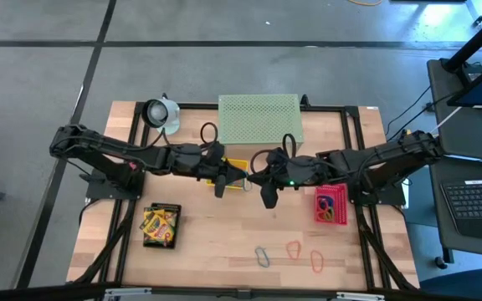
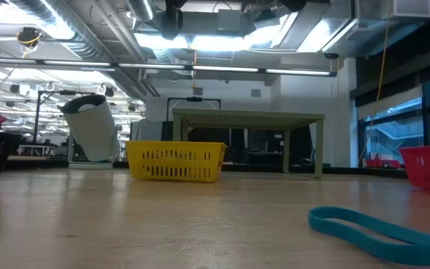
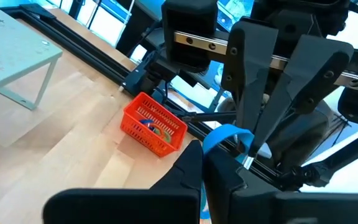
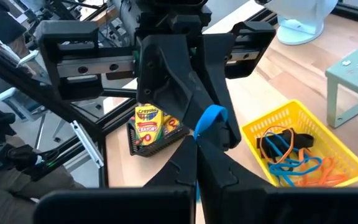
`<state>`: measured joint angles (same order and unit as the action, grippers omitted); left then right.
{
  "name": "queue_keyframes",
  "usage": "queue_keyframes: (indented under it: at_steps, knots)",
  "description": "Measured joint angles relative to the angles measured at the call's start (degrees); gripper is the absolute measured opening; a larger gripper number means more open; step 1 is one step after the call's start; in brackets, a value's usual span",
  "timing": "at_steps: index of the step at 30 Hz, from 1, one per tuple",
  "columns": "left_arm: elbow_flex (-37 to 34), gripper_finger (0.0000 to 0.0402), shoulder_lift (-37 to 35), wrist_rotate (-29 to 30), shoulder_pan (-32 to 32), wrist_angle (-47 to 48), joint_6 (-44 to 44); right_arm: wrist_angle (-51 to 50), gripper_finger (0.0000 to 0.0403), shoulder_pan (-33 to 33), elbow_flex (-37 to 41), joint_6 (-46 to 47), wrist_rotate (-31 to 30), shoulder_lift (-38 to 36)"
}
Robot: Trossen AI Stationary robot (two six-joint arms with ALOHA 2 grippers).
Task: Pick & Place Office Desk Supplies
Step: Put the blue rubber band into the yellow bin
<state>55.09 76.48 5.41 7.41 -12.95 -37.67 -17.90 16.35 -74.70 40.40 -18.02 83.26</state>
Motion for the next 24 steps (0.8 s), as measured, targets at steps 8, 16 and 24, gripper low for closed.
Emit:
queue_keyframes:
  at_steps: [8,16,24]
  knots:
    - [0.0,0.0003,0.0,1.0,-0.2,0.1,1.5,0.0,0.0018,-1.2,0.0,-1.0,-0.3,0.0]
    - [0.0,0.0002,0.0,2.8,-2.8,5.7,-0.5,-1.5,0.0125,-3.5,0.0,-3.4,0.5,0.0]
    - [0.1,0.0002,-0.1,4.0,-5.9,17.5,-4.8,-8.4,0.0194,-5.2,0.0,1.1,1.1,0.0]
